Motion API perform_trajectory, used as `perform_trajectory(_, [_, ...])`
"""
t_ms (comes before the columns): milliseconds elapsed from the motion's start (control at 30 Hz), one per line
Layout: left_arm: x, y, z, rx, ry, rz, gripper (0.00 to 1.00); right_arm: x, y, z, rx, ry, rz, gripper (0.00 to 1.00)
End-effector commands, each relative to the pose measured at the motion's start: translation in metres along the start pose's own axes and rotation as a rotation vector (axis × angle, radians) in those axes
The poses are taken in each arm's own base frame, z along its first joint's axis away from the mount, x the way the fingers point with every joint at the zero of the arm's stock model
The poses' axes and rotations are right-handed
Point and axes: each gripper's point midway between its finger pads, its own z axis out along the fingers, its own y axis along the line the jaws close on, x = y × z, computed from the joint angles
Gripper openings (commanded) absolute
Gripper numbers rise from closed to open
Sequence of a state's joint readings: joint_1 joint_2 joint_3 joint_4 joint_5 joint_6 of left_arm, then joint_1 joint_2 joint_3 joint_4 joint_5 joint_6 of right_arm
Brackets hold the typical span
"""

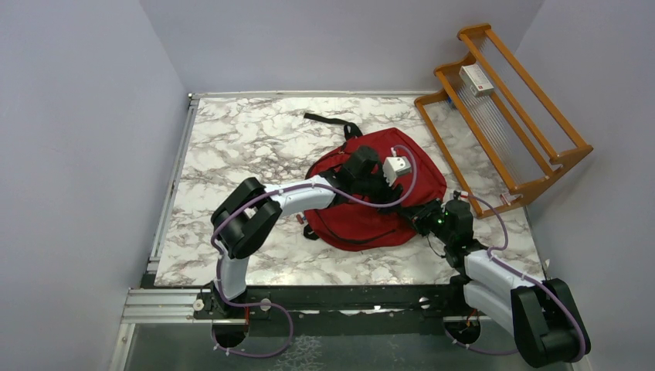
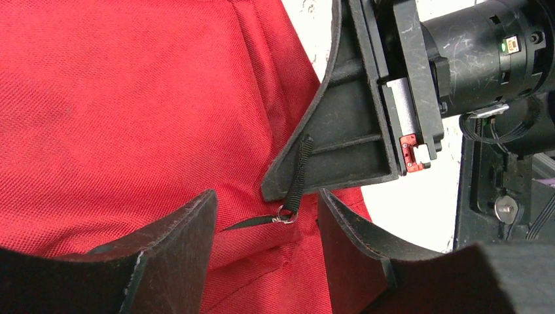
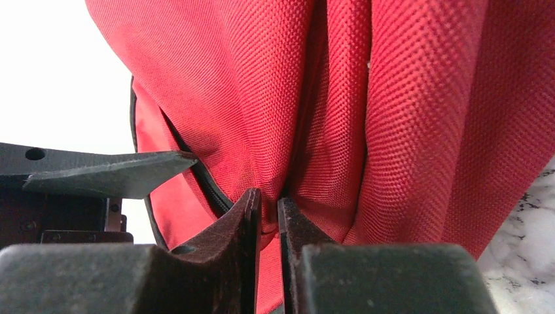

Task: Pack the student bag
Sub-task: Unzip the student bag at the center of the board.

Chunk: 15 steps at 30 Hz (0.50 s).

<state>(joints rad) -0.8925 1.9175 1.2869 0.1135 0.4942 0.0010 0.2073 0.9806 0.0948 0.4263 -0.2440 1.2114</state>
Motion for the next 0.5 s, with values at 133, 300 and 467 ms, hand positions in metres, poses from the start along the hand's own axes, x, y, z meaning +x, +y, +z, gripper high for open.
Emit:
perform_trajectory(133, [0.0,-0.02,0.007,0.112,0.005,0.027,0.59,0.001,0.01,-0.001,-0.054,0.008,-0.021,0.26])
perform_trajectory(300, [0.006,-0.022,0.009,0.127,0.019,0.025,0.59,0.001,0.011,-0.001,-0.062,0.011,-0.029,0.3])
perform_trajectory(467, [0.012,-0.018,0.013,0.111,0.036,0.025,0.59,0.001,0.012,-0.002,-0.066,0.011,-0.03,0.31])
